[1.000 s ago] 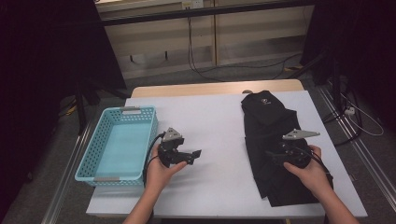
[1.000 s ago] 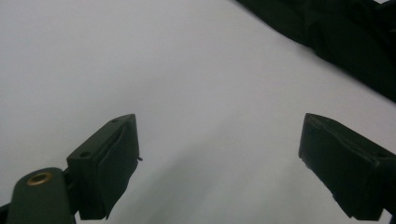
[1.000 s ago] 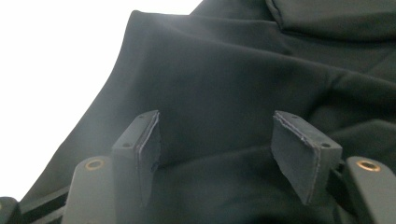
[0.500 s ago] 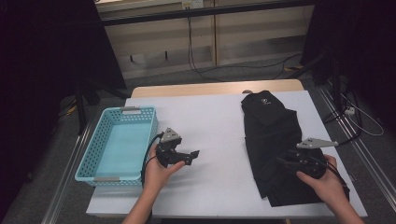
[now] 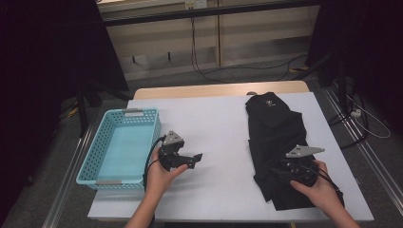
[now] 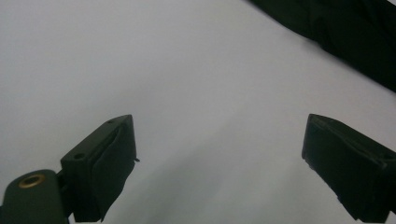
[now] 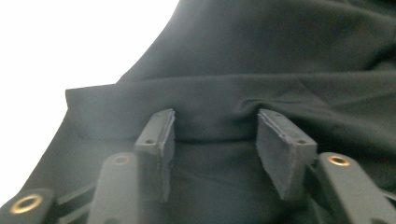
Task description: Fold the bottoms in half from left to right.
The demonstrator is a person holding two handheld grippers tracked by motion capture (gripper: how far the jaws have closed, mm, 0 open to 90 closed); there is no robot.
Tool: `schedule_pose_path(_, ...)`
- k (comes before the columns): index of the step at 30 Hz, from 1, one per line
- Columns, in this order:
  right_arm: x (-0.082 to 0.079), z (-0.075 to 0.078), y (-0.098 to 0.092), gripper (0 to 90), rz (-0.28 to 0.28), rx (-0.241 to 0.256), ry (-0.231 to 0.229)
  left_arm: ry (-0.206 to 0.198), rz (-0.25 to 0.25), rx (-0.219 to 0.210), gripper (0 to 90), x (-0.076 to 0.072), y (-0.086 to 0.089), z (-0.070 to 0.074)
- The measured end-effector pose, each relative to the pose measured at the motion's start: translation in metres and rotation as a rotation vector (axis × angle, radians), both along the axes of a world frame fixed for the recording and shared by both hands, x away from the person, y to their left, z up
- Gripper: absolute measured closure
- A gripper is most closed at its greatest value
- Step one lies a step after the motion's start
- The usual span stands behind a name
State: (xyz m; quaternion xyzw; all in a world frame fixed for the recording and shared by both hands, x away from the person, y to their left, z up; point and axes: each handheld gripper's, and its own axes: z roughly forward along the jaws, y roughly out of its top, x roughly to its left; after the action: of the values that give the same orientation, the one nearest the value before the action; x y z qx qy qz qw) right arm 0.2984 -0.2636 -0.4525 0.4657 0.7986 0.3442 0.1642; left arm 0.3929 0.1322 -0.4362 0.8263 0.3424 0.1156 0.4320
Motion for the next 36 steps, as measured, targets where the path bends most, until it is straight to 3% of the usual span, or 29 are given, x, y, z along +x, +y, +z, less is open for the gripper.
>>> schedule_pose_path(4, 0.0, 0.002, 0.006, 40.8, 0.012, 0.035, 0.0, -0.001, 0.004, -0.005, 10.3, 0.0, 0.0, 0.0)
schedule_pose_path(9, -0.002, -0.002, 0.013, 41.3, 0.038, 0.007, -0.007, 0.007, 0.0, 0.002, 10.5, 0.0, -0.002, -0.002)
schedule_pose_path(13, 0.003, -0.001, 0.015, 36.7, 0.004, -0.004, -0.035, 0.001, -0.003, 0.007, 10.7, 0.0, -0.003, 0.0)
schedule_pose_path(16, 0.008, -0.003, 0.017, 36.3, 0.002, 0.016, -0.016, 0.003, -0.002, 0.004, 10.7, 0.0, -0.003, 0.0)
schedule_pose_path(20, 0.014, -0.001, 0.024, 36.1, 0.0, 0.016, -0.034, 0.003, -0.006, 0.012, 10.9, 0.002, -0.003, -0.001)
schedule_pose_path(23, 0.021, 0.005, 0.03, 34.4, 0.004, 0.049, -0.051, 0.006, -0.006, 0.012, 11.0, 0.001, -0.003, -0.002)
schedule_pose_path(28, 0.028, 0.006, 0.032, 34.3, -0.015, 0.033, -0.061, 0.009, -0.007, 0.011, 11.4, 0.002, -0.002, -0.002)
schedule_pose_path(34, 0.013, 0.014, 0.025, 35.2, -0.018, 0.023, -0.092, 0.005, -0.002, 0.009, 11.4, 0.001, -0.001, 0.0)
schedule_pose_path(36, 0.006, 0.016, 0.022, 41.3, -0.016, 0.024, -0.085, -0.002, -0.003, 0.011, 11.4, 0.001, -0.001, 0.001)
